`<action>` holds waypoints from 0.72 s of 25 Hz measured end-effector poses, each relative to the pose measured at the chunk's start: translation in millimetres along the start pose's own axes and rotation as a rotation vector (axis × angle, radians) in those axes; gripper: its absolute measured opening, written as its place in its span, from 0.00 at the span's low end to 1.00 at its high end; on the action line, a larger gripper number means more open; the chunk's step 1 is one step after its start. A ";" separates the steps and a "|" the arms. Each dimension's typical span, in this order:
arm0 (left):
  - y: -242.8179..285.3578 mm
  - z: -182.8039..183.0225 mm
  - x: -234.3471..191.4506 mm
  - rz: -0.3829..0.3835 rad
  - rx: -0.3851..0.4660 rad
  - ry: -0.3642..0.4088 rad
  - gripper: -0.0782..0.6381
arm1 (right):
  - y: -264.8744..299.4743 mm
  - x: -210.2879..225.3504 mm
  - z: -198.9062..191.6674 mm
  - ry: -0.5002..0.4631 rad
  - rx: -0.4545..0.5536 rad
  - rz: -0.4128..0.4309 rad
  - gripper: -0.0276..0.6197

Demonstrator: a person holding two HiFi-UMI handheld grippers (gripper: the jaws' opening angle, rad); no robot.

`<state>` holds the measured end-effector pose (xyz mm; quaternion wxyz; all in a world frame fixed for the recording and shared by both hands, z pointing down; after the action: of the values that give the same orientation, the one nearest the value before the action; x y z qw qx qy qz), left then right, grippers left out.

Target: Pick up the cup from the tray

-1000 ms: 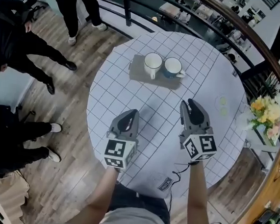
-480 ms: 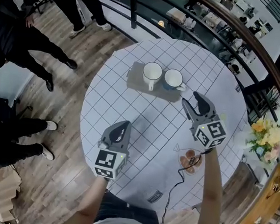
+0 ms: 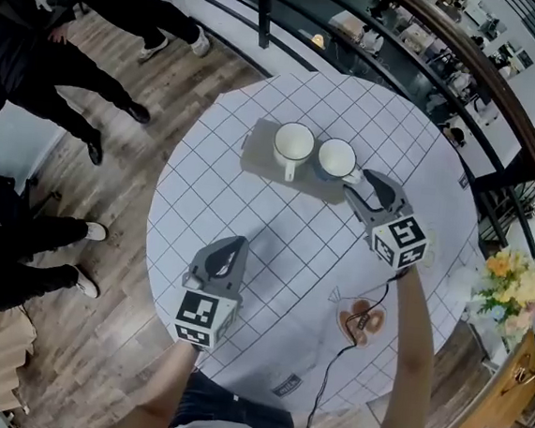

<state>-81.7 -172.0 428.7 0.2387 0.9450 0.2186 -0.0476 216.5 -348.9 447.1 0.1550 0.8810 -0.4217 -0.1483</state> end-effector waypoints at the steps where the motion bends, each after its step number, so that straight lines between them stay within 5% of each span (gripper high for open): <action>1: 1.5 -0.8 0.1 0.001 -0.005 -0.001 0.12 | 2.2 0.4 -0.6 -0.009 -0.003 0.010 0.35; 10: 10.3 -5.8 0.7 -0.002 -0.037 -0.008 0.12 | 16.5 4.1 -1.0 -0.035 0.007 0.091 0.31; 18: 12.7 -11.5 1.1 0.003 -0.050 -0.015 0.12 | 14.7 -7.3 -6.7 -0.034 0.055 0.037 0.15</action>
<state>-75.3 -176.2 444.1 0.2640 0.9386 0.2165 -0.0489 204.5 -350.9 459.9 0.1262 0.8743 -0.4444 -0.1488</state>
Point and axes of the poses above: the fingertips, and each gripper's own axes: y forward along the fingers, x to its right, z out of its top, the point moved 10 cm from there along -y, backward along the fingers, and after that the axes turned 3 degrees about -y, right-handed, at the moved point
